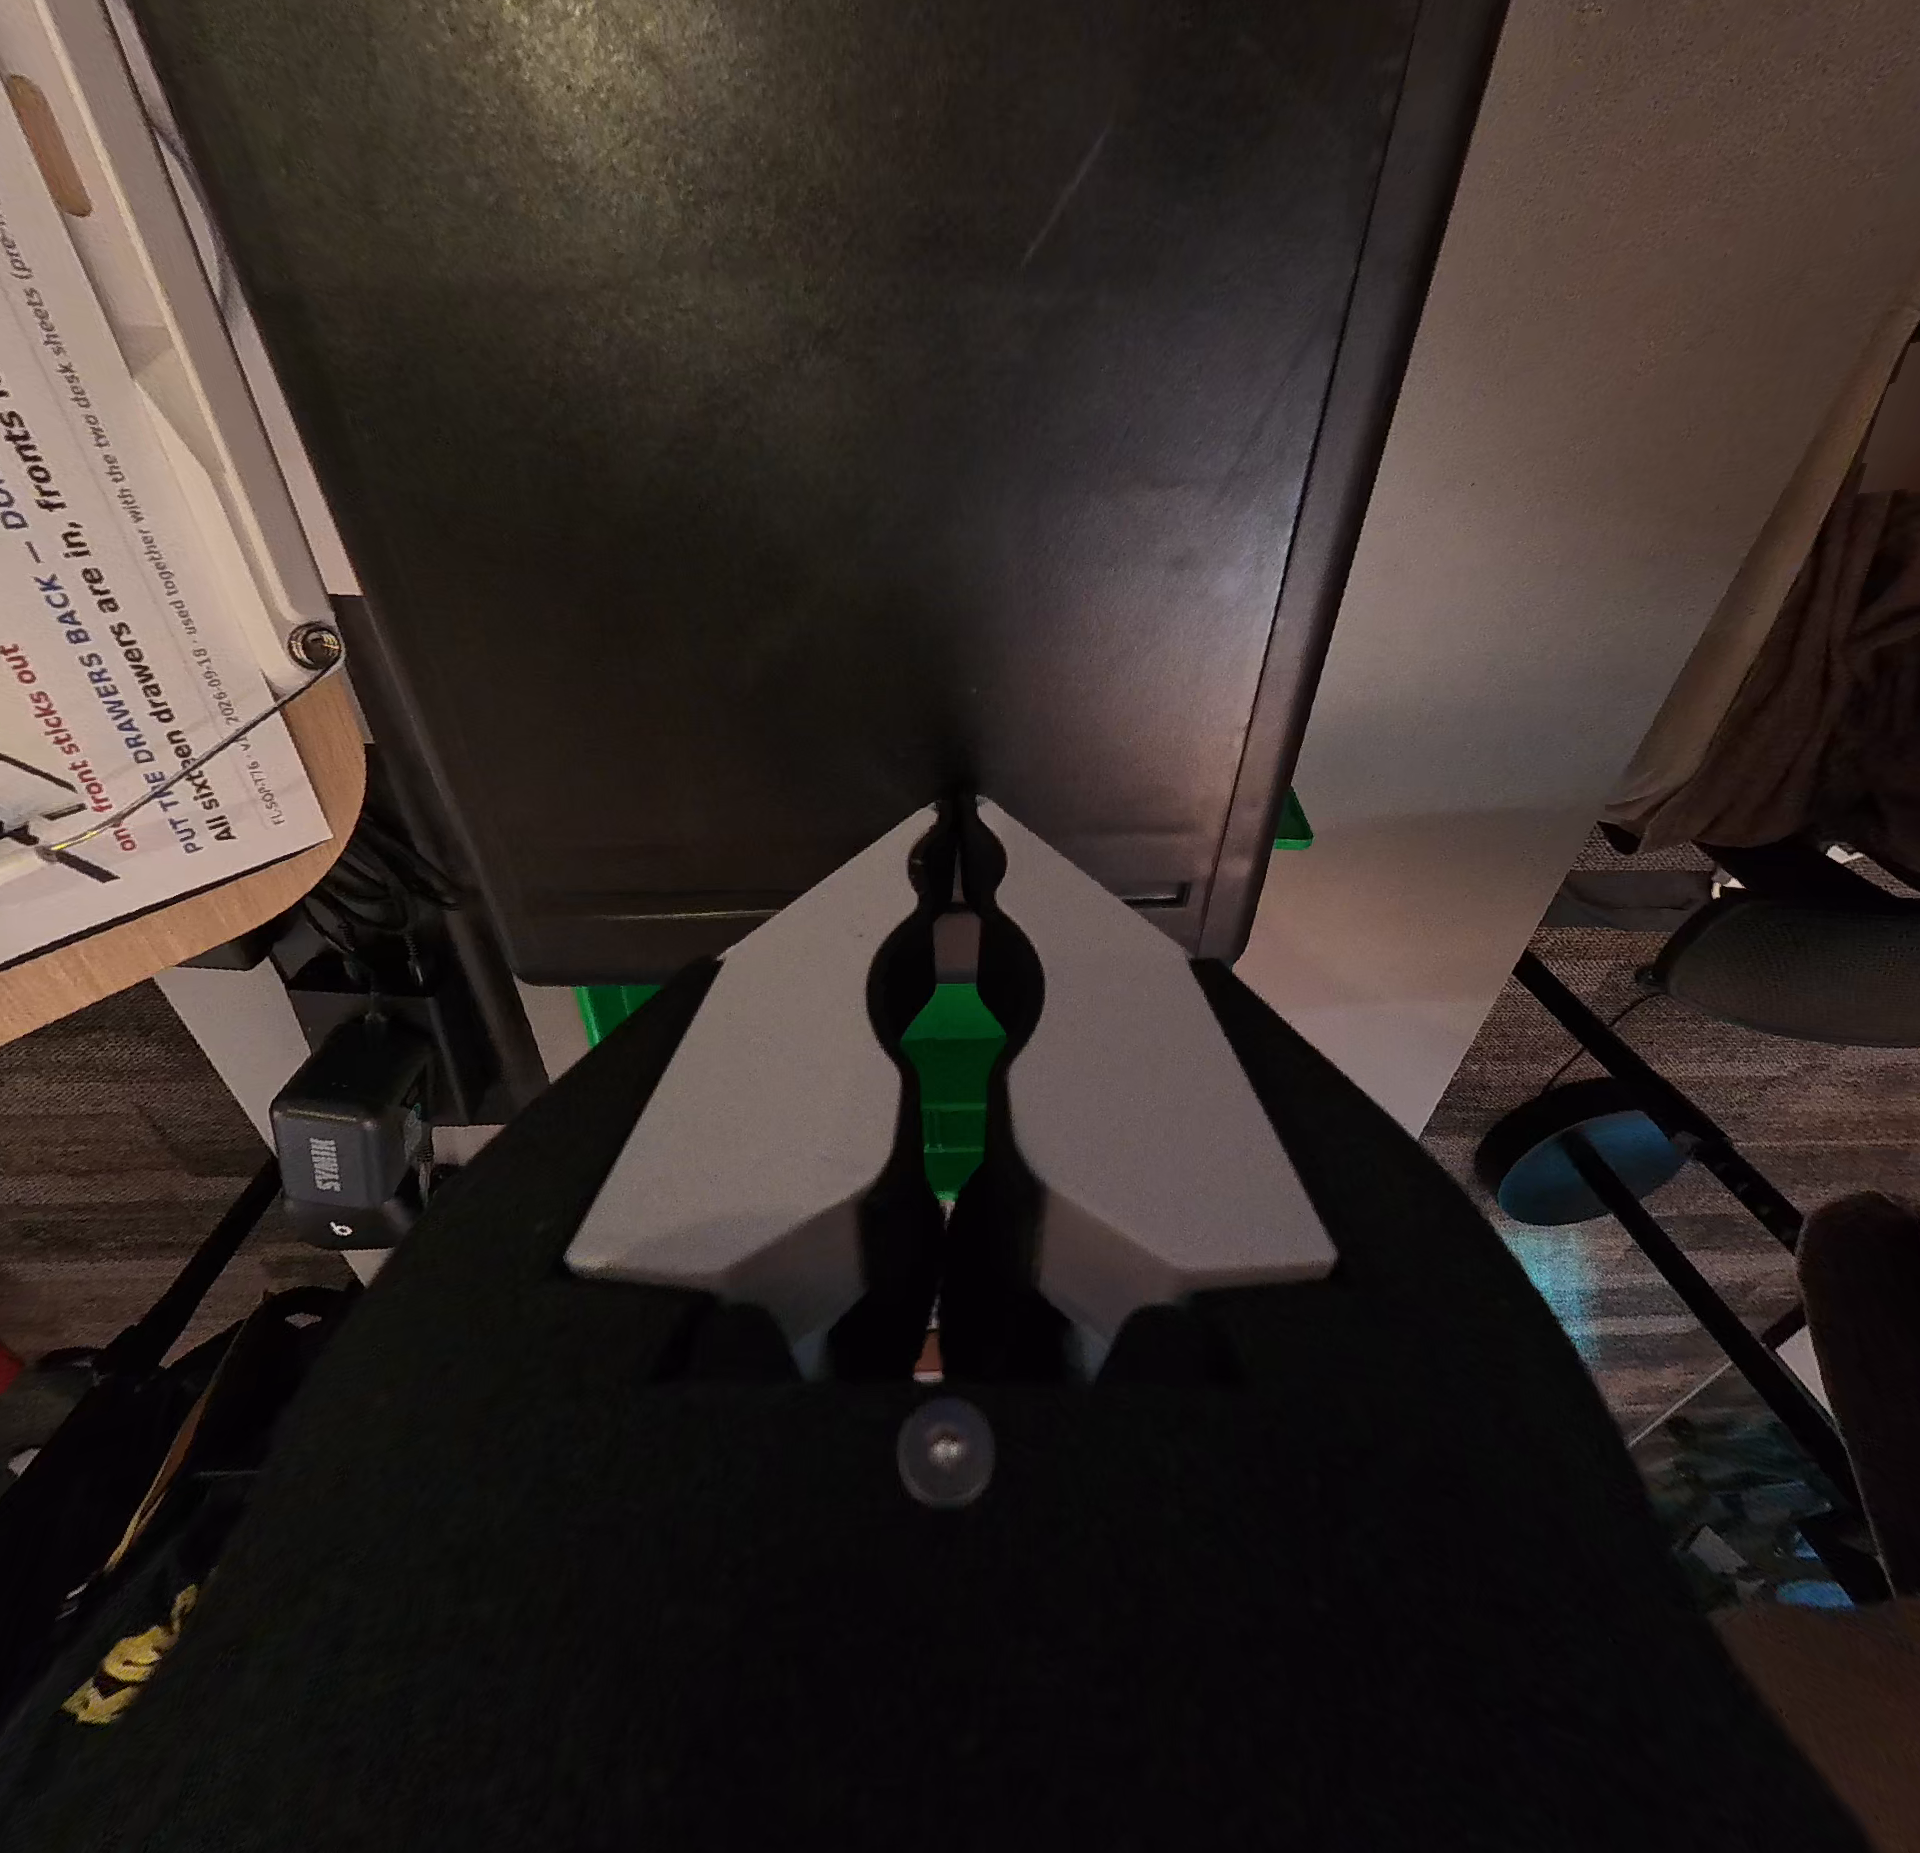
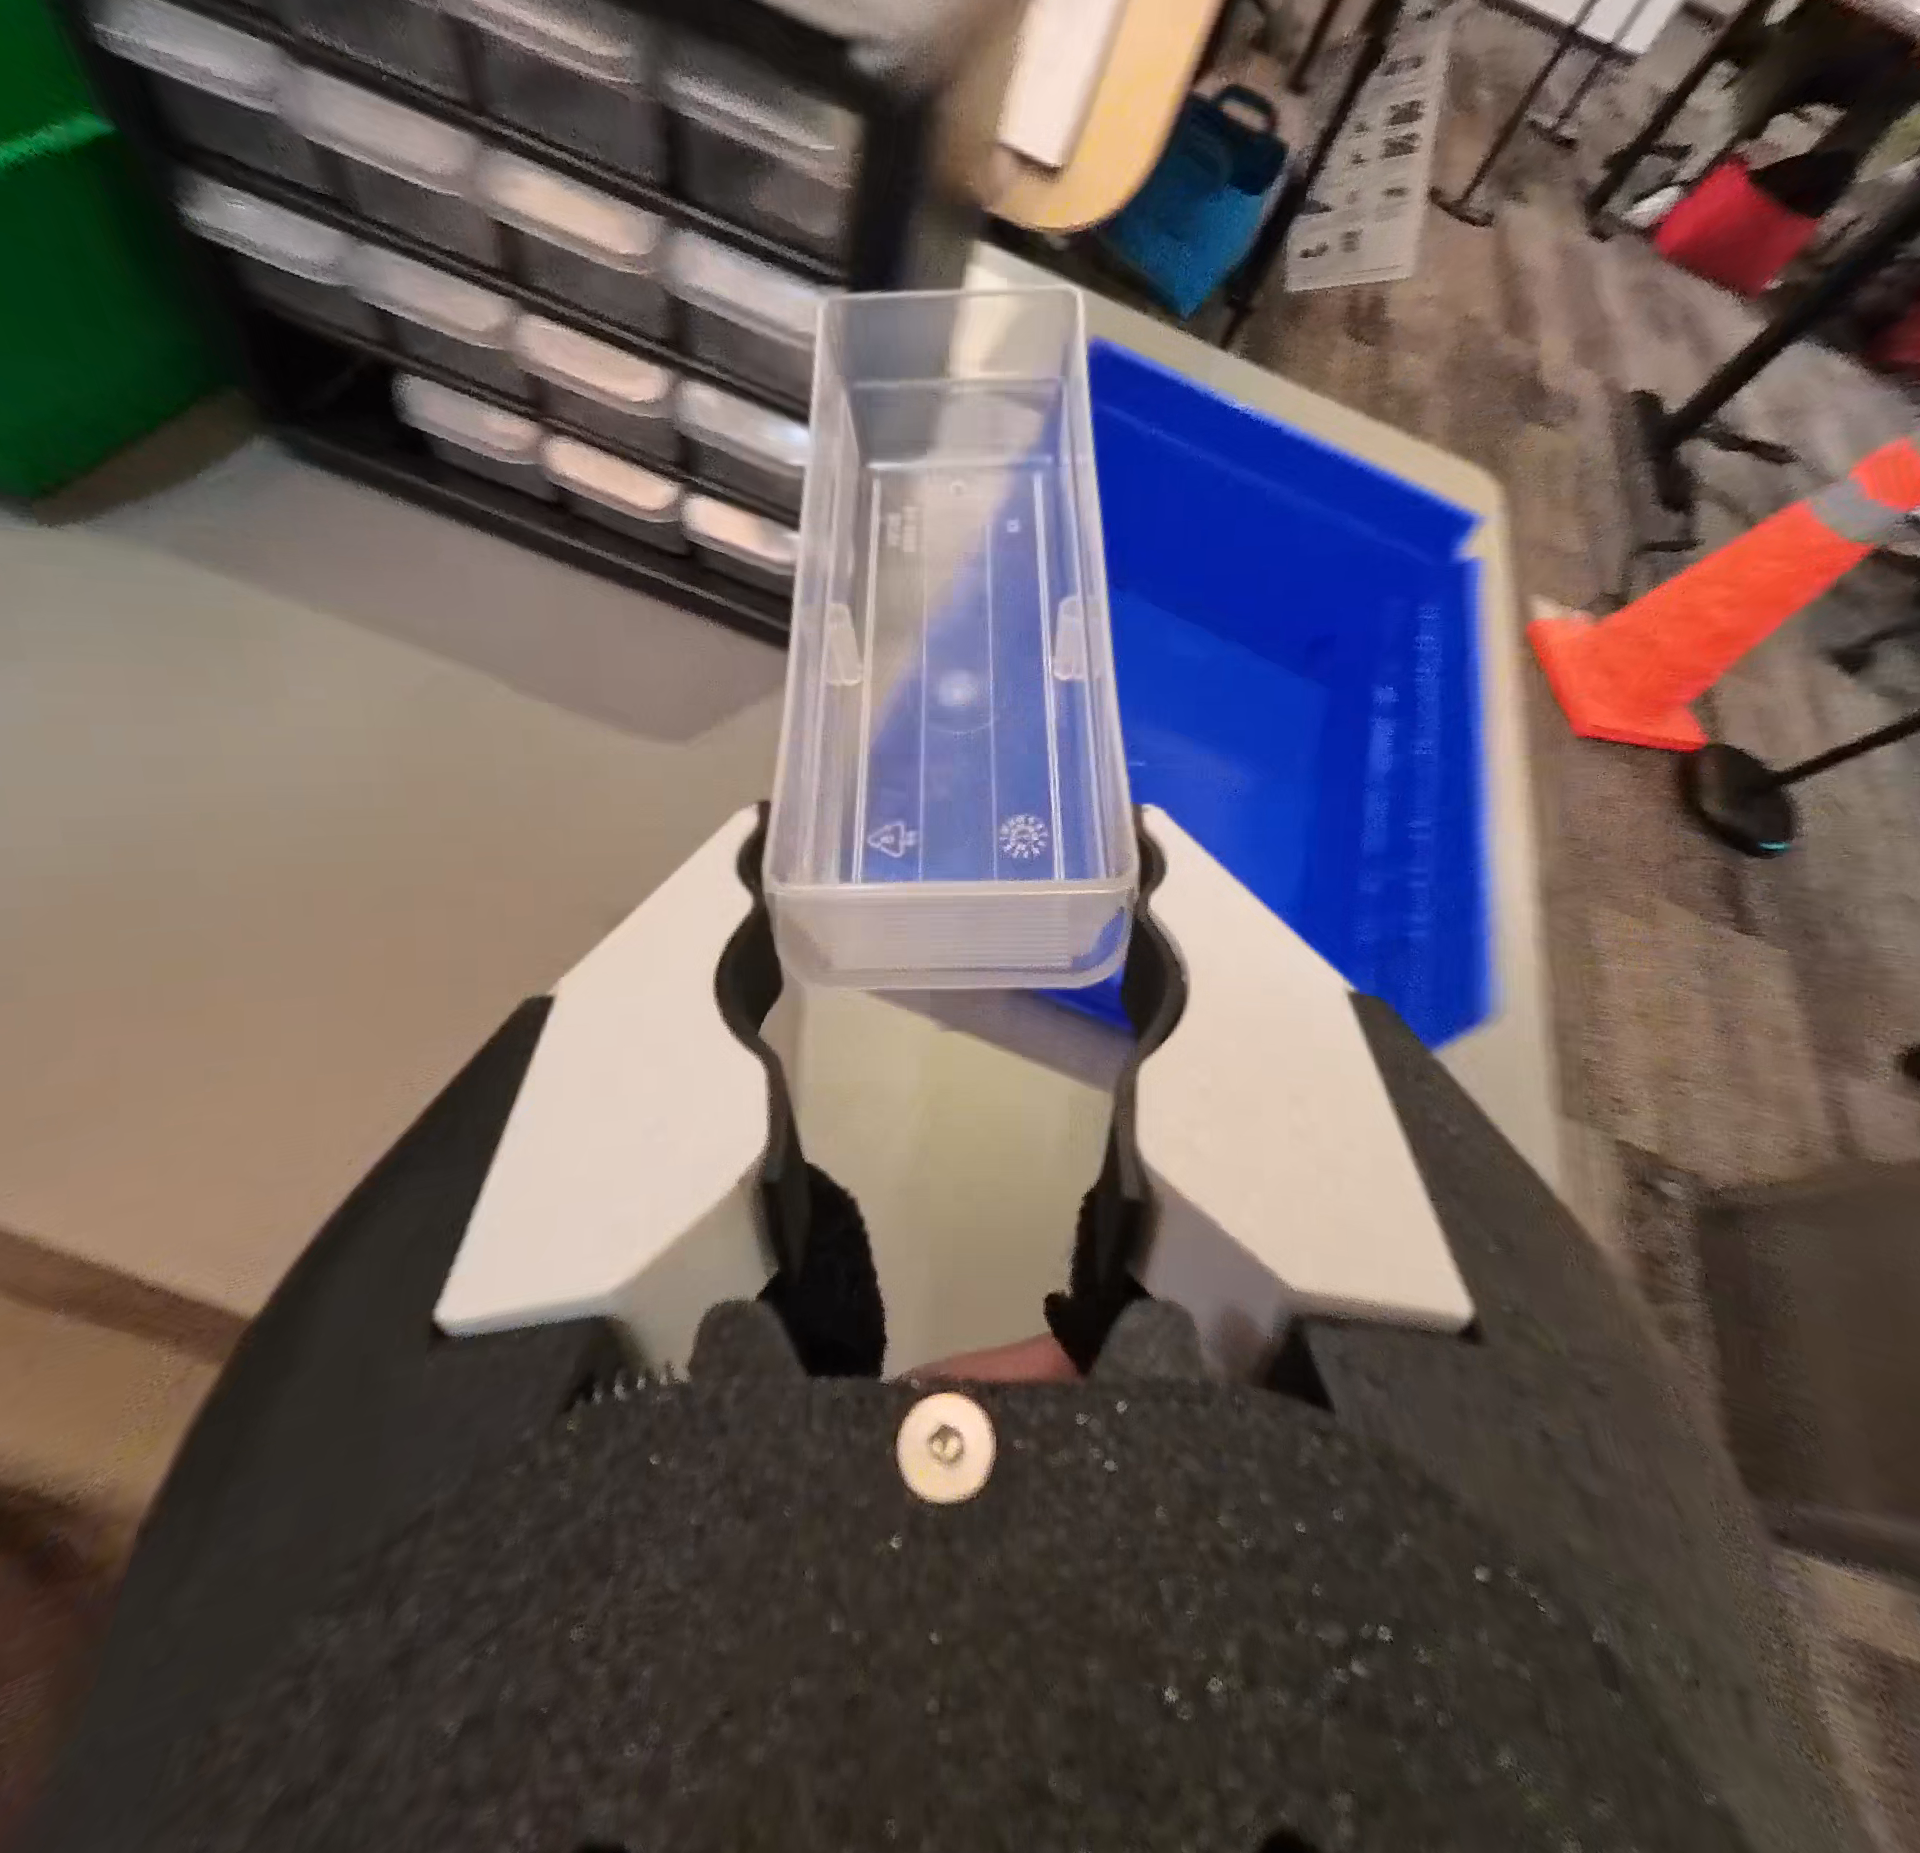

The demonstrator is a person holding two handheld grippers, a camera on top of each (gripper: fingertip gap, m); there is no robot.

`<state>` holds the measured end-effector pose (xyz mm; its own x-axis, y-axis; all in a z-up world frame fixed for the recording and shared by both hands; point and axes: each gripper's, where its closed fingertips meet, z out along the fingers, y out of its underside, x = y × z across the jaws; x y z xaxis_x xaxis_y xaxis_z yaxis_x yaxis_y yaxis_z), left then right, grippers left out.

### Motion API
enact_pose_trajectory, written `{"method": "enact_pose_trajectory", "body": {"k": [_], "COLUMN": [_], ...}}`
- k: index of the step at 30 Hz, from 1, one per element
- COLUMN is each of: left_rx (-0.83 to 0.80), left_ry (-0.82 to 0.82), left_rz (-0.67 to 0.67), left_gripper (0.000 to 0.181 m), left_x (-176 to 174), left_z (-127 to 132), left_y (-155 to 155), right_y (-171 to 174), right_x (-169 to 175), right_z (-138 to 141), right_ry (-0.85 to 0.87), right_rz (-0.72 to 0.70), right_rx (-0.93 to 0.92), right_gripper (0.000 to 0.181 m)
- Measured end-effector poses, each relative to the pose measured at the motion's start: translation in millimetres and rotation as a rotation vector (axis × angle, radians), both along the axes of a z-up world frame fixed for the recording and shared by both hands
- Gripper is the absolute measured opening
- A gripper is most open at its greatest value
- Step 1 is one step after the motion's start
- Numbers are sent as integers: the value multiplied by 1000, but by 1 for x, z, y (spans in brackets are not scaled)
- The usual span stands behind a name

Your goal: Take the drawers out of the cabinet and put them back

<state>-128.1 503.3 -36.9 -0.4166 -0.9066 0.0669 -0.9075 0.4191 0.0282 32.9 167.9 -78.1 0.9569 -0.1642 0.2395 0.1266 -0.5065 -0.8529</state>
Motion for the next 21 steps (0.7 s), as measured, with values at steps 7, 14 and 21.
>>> {"method": "enact_pose_trajectory", "body": {"k": [7,14,21], "left_rx": [23,14,-51], "left_ry": [31,47,9], "left_rz": [-12,3,35], "left_gripper": [0,0,0], "left_x": [0,0,0], "left_z": [0,0,0], "left_y": [0,0,0], "right_y": [23,111,157], "right_x": [121,175,209], "right_z": [-22,-53,-88], "right_ry": [-69,-51,-253], "right_rz": [21,374,683], "right_rx": [-222,-483,-846], "right_gripper": [65,66,66]}}
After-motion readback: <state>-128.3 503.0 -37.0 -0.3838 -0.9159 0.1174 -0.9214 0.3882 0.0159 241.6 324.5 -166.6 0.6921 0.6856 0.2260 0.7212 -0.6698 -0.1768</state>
